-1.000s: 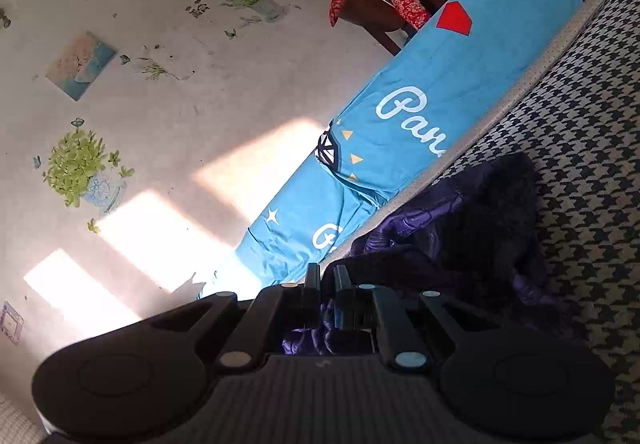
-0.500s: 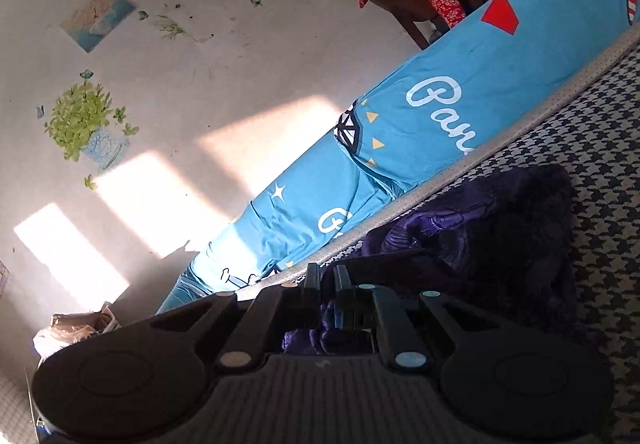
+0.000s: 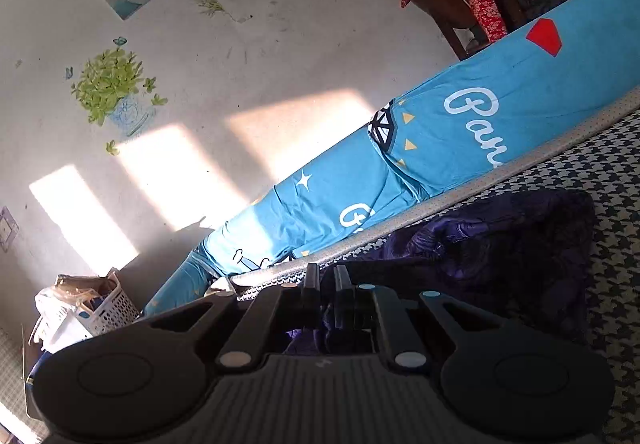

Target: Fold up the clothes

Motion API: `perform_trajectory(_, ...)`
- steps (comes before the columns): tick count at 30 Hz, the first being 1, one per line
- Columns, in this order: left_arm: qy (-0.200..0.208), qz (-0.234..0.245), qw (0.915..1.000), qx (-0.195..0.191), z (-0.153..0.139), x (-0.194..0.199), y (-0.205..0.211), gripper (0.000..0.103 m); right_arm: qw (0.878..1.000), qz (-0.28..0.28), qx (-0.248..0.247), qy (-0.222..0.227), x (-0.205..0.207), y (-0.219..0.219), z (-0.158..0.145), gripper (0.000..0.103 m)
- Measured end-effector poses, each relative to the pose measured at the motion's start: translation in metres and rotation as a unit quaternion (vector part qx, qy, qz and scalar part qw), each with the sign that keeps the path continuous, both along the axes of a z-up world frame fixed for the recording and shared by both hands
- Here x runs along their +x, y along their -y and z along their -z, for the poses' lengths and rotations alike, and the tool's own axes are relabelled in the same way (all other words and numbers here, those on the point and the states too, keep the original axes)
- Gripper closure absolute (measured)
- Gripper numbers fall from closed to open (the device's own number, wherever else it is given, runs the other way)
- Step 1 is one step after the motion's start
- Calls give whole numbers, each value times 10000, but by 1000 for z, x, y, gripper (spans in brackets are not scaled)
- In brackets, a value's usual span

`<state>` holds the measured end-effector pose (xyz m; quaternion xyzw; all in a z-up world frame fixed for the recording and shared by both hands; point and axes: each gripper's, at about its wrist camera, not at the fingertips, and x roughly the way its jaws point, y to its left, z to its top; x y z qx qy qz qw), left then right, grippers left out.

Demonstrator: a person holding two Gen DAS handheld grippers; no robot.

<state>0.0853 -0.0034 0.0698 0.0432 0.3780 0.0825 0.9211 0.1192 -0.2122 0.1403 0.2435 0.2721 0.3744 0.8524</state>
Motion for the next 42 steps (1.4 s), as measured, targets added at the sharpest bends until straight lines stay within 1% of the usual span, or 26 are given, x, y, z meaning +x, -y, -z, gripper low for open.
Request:
perform_trajectory(2,-67,-368,9991,190,2,5,-23,0,10000,-17,-91,6,-1,1,0,91)
perform_trajectory(3,-124,-584,9979,268,3,8,-34,0,9998,81,-156,-2,0,5,1,90)
perform_trajectory(4,-227,-833,9959,273,6,10,-45,0,9996,191,-229,-18,1,9,1,85)
perform_trajectory(5,-310,-1057,9937,208,8,12,-56,0,9984,406,-373,-98,3,13,3,80)
perform_trajectory(6,-354,-1233,9917,0,10,11,-66,0,9966,621,-518,-177,6,18,6,76)
perform_trajectory(8,-382,-1474,9877,-353,12,8,-81,0,9894,1092,-871,-397,11,26,12,63)
perform_trajectory(11,-368,-1473,9879,-330,12,7,-82,0,9717,1706,-1385,-861,24,38,27,56)
perform_trajectory(12,-350,-1447,9884,-312,11,7,-81,0,9666,1800,-1528,-992,28,40,32,55)
perform_trajectory(14,-318,-1399,9891,-320,8,5,-80,0,9567,1917,-1896,-1100,33,39,40,49)
perform_trajectory(16,-320,-1370,9886,-540,4,2,-83,0,9487,1963,-2200,-1140,37,35,47,47)
perform_trajectory(18,-342,-1369,9874,-715,1,2,-86,0,9443,1887,-2429,-1175,41,29,53,44)
perform_trajectory(20,-342,-1366,9866,-819,-1,2,-87,0,9408,1784,-2612,-1220,44,22,60,37)
perform_trajectory(22,-363,-1353,9860,-902,-1,3,-87,0,9357,1739,-2806,-1245,48,15,67,35)
perform_trajectory(25,-400,-1297,9857,-997,-2,4,-85,0,9278,1752,-3037,-1277,57,5,77,35)
perform_trajectory(28,-418,-1257,9863,-981,-3,6,-83,0,9216,1708,-3275,-1194,64,-6,88,36)
perform_trajectory(30,-419,-1247,9862,-1009,-3,6,-83,0,9165,1672,-3456,-1126,68,-14,95,49)
perform_trajectory(32,-425,-1245,9860,-1021,-4,6,-83,0,9115,1670,-3619,-1009,70,-20,98,66)
perform_trajectory(33,-428,-1242,9861,-1021,-4,6,-83,0,9097,1688,-3675,-943,71,-22,98,70)
perform_trajectory(34,-428,-1236,9860,-1030,-5,6,-83,0,9104,1729,-3638,-942,72,-21,97,76)
perform_trajectory(35,-421,-1221,9860,-1056,-6,5,-83,0,9110,1781,-3600,-940,74,-20,95,79)
perform_trajectory(36,-413,-1207,9859,-1082,-6,5,-83,0,9098,1936,-3554,-921,76,-16,92,81)
perform_trajectory(37,-408,-1185,9860,-1103,-7,4,-83,0,9059,2193,-3523,-848,77,-11,87,83)
perform_trajectory(38,-406,-1147,9863,-1113,-8,4,-82,0,8993,2520,-3501,-722,78,-4,80,84)
perform_trajectory(39,-407,-1112,9866,-1119,-9,3,-82,0,8895,2902,-3488,-542,78,5,71,84)
perform_trajectory(42,-415,-979,9871,-1197,-11,3,-80,0,8549,3964,-3346,-44,74,34,46,85)
